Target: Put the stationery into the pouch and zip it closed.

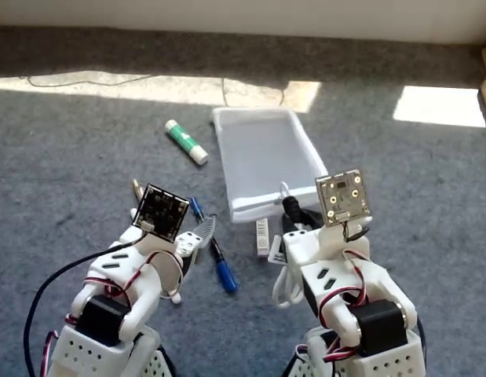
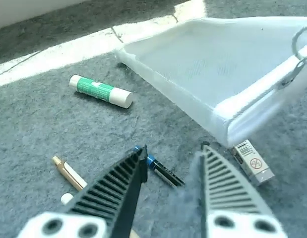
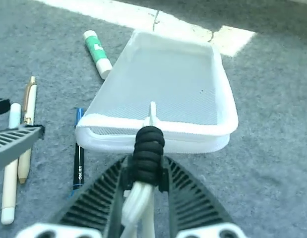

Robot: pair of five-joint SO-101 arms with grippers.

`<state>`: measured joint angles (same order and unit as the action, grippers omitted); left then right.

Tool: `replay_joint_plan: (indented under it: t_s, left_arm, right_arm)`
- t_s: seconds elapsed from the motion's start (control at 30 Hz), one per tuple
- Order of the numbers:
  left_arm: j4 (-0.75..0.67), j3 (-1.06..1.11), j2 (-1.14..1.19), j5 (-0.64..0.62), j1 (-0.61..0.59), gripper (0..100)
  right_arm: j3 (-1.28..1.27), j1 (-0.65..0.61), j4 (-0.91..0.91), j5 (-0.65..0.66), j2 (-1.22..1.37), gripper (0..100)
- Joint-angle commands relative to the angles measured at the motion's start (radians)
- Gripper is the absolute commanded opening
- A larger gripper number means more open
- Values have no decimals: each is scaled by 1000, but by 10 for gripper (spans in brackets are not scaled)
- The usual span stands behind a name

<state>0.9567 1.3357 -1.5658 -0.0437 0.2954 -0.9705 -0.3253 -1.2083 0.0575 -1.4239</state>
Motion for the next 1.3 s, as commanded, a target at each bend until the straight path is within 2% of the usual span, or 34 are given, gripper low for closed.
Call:
replay_joint_plan:
  t_s: [0.0,0.17,0.5,0.7,0.9,1.07,1.27]
  left_arm:
    - [-2,-68,-5,-43,47,259]
    - [-61,-8,-5,-41,90,259]
    - [-282,137,-4,-41,12,241]
    - [-416,236,-4,21,8,206]
    - [-427,243,-4,17,-1,207]
    - [-423,214,-5,8,-30,206]
    - [-422,216,-5,-15,-31,206]
  right_arm:
    - [19,-45,-7,-12,-19,5]
    - [19,-104,-7,-29,-19,5]
    - [19,-145,-7,-34,-28,5]
    - [13,-145,-7,-29,-99,5]
    - [10,-150,-28,-28,-127,5]
    - [10,-254,-67,-28,-133,5]
    - [8,-266,-70,-28,-134,5]
